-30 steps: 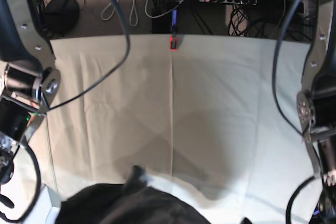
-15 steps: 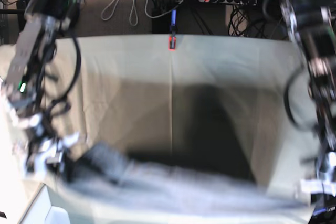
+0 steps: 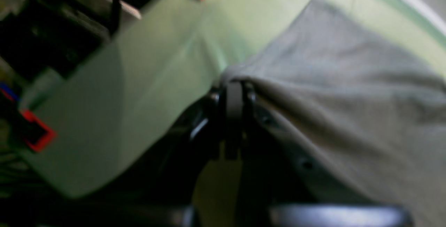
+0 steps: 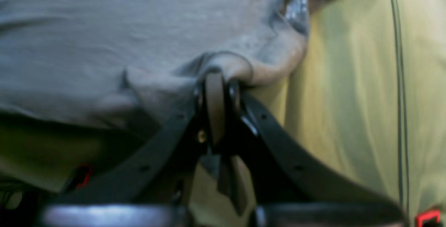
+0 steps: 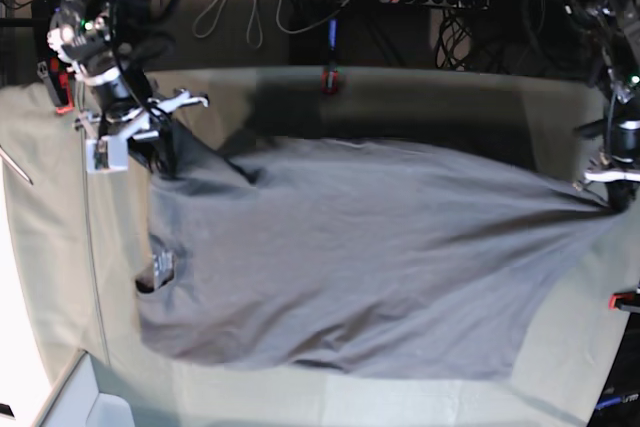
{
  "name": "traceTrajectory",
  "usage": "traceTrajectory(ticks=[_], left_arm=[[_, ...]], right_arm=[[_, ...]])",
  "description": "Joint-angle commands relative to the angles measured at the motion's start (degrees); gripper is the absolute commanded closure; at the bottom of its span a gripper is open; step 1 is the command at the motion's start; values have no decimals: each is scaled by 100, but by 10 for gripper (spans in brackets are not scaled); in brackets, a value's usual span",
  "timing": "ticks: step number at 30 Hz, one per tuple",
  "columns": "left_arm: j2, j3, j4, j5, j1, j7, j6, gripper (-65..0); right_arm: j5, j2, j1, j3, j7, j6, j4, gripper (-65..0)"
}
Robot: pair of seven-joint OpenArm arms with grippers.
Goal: Layout the t-shirt on the table in an organized manner, then fold the t-shirt properly
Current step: 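Lay the shirt flat on the table and open both grippers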
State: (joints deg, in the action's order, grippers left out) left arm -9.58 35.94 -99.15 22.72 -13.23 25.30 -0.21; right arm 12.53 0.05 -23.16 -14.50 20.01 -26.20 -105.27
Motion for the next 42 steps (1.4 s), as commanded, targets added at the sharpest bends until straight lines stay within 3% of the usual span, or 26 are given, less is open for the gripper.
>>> traceTrajectory(ticks=[1, 6, 10, 14, 19, 25, 30, 32, 35, 39, 42], left_arm=[[-66, 102, -278, 18, -79, -178, -10, -1], [75, 331, -1227, 18, -562, -178, -10, -1], [339, 683, -1737, 115, -747, -205, -10, -1], [356, 1192, -1711, 959, -782, -442, -10, -1], [-215, 1184, -1711, 1671, -351, -477, -10, -1], [-857, 753, -1702, 1829, 1214, -424, -10, -1], [-1191, 155, -1702, 1811, 2488, -416, -10, -1], [-1261, -30, -1702, 1759, 2945, -416, -10, -1], [-1226, -495, -1421, 1170, 3561, -416, -10, -1], [-760, -865, -735, 422, 3816, -477, -10, -1], [-523, -873, -252, 220, 3877, -477, -10, -1]], right_arm=[[184, 34, -97, -22, -265, -57, -185, 0], [325, -1, -642, -233, -1047, -857, -431, 0], [412, -10, -889, -471, -1900, -1297, -703, 0], [1230, 25, -906, -893, -2594, -1380, -870, 0], [1283, -1, -352, -1095, -2867, -1380, -1064, 0], [1283, -19, 676, -1086, -3157, -1380, -1081, 0], [1283, 8, 1916, -1095, -3113, -1380, -1073, 0], [1274, 25, 2373, -1086, -3113, -1200, -1055, 0], [1265, 184, 3234, -1025, -2717, -972, -765, -10], [1265, 386, 4281, -945, -1680, -954, 18, -14], [1265, 500, 4834, -919, -1328, -954, 703, -14]])
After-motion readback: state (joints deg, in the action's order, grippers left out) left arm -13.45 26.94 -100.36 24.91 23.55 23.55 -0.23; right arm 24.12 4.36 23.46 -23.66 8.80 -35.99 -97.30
